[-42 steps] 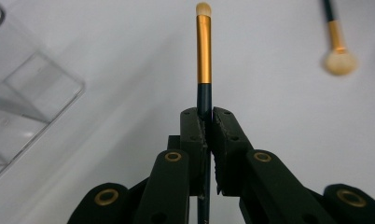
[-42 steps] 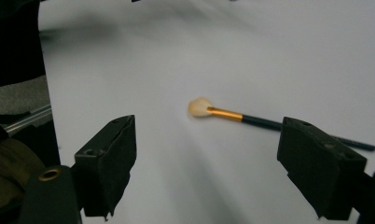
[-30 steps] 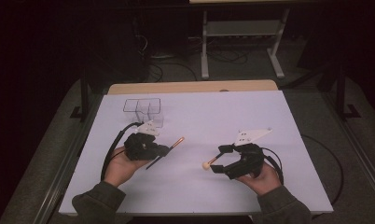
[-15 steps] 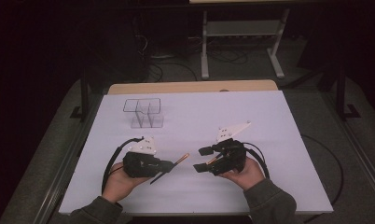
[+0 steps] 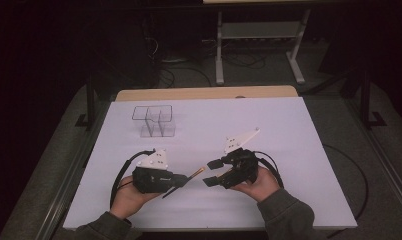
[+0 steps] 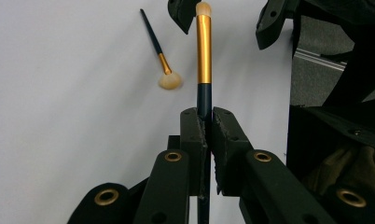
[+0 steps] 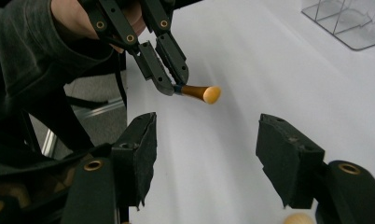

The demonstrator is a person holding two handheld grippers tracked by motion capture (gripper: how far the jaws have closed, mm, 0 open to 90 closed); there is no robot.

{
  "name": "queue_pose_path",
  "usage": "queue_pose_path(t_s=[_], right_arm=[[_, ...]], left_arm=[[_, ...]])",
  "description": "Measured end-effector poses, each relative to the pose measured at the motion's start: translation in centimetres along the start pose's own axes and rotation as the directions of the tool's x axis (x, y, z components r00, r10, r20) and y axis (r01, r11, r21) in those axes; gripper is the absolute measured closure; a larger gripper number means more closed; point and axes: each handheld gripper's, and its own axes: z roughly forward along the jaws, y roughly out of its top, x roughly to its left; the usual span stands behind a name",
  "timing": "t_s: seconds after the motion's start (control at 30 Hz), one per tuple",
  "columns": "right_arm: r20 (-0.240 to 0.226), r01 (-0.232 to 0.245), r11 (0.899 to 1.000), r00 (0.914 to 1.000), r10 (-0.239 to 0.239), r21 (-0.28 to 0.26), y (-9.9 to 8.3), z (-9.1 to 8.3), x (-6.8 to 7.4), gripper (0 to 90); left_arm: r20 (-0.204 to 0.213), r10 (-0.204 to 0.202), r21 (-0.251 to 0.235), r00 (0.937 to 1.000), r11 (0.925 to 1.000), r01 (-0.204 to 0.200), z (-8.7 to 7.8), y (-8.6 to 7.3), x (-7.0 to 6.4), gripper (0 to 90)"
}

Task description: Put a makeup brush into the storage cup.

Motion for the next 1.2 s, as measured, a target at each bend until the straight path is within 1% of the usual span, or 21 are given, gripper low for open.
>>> queue_pose_path(t_s=[0.03,0.13,0.17,0.2,0.27,0.33,0.37,0.43,0.47,0.53,0.57,0.6,0.67,0.7,0.83,0.87,0.9,0.93,0.97,1.03,1.2], right_arm=[[0.005,0.009,1.0,0.9999,-0.009,0.006,0.2,0.0,0.0,37.4],[-0.002,0.017,1.0,0.9998,-0.017,0.021,0.6,0.1,0.2,38.3],[0.001,0.03,0.999,0.9995,-0.03,0.025,0.7,0.1,0.1,38.7],[-0.001,0.03,0.999,0.9996,-0.03,0.03,0.8,0.1,0.2,38.9],[-0.005,0.034,0.999,0.9994,-0.033,0.034,1.0,0.0,0.2,40.0],[-0.01,0.03,0.999,0.9995,-0.03,0.032,1.1,0.0,0.3,41.8],[-0.017,0.03,0.999,0.9994,-0.029,0.031,1.1,0.0,0.3,43.5],[-0.033,0.032,0.999,0.999,-0.031,0.028,1.1,0.1,0.2,46.9],[-0.051,0.034,0.999,0.9982,-0.032,0.031,1.1,0.0,0.2,52.1],[-0.054,0.037,0.999,0.9979,-0.035,0.034,1.0,0.0,0.1,53.6],[-0.057,0.038,0.999,0.9977,-0.036,0.036,1.0,0.0,0.2,55.7],[-0.063,0.041,0.998,0.9973,-0.038,0.042,1.0,0.0,0.2,60.0],[-0.065,0.05,0.998,0.9968,-0.047,0.043,1.0,0.0,0.1,61.7],[-0.076,0.048,0.998,0.9961,-0.044,0.05,0.9,-0.1,0.3,65.8],[-0.087,0.061,0.997,0.9947,-0.056,0.05,0.9,0.0,0.3,69.5],[-0.093,0.061,0.997,0.9941,-0.056,0.051,0.9,0.0,0.2,72.3],[-0.105,0.064,0.997,0.9927,-0.059,0.049,0.9,-0.1,0.2,77.3],[-0.105,0.064,0.997,0.9927,-0.059,0.049,0.9,-0.1,0.2,77.3],[-0.117,0.058,0.997,0.9917,-0.052,0.048,0.9,-0.2,0.2,80.9],[-0.14,0.051,0.998,0.9891,-0.045,0.041,0.9,-0.2,0.1,82.8],[-0.159,0.052,0.998,0.9863,-0.044,0.047,0.9,-0.2,-0.1,83.3]], left_arm=[[0.003,0.0,-0.003,1.0,1.0,0.0,0.0,0.0,-0.1,83.3],[0.001,0.017,-0.004,0.9999,0.9999,-0.017,0.0,0.2,-0.1,83.3],[0.003,0.019,-0.005,0.9998,0.9998,-0.019,-0.1,0.2,-0.1,83.3],[0.005,0.03,-0.005,0.9995,0.9995,-0.03,-0.1,0.3,-0.1,83.4],[0.016,0.037,-0.017,0.9992,0.9992,-0.037,-0.2,0.4,-0.2,83.3],[0.025,0.049,-0.014,0.9985,0.9987,-0.049,-0.1,0.5,-0.2,83.3],[0.029,0.051,-0.019,0.9983,0.9986,-0.05,-0.1,0.6,-0.2,83.4],[0.037,0.06,-0.012,0.9975,0.9981,-0.06,0.1,0.7,-0.2,83.3],[0.039,0.065,-0.007,0.9971,0.9979,-0.065,0.2,0.8,-0.2,83.3],[0.047,0.071,-0.007,0.9964,0.9975,-0.07,0.3,0.9,-0.3,83.3],[0.052,0.076,-0.008,0.9957,0.9971,-0.076,0.3,0.9,-0.3,83.3],[0.061,0.08,-0.013,0.9949,0.9967,-0.08,0.4,0.9,-0.3,83.4],[0.074,0.086,-0.014,0.9935,0.9962,-0.086,0.5,1.0,-0.3,83.3],[0.081,0.089,-0.011,0.9928,0.996,-0.089,0.7,1.0,-0.3,83.3],[0.091,0.087,-0.01,0.9921,0.9962,-0.086,0.9,1.1,-0.4,83.3],[0.091,0.091,-0.007,0.9916,0.9958,-0.091,0.9,1.1,-0.4,83.3],[0.091,0.098,-0.006,0.991,0.9952,-0.098,0.9,1.2,-0.4,83.4],[0.095,0.096,-0.005,0.9908,0.9953,-0.096,1.0,1.2,-0.4,83.4],[0.098,0.093,-0.005,0.9908,0.9956,-0.093,1.0,1.2,-0.4,83.3],[0.101,0.103,-0.01,0.9896,0.9947,-0.102,1.1,1.2,-0.5,83.3],[0.106,0.108,-0.006,0.9885,0.9942,-0.108,1.2,1.2,-0.6,83.3]])
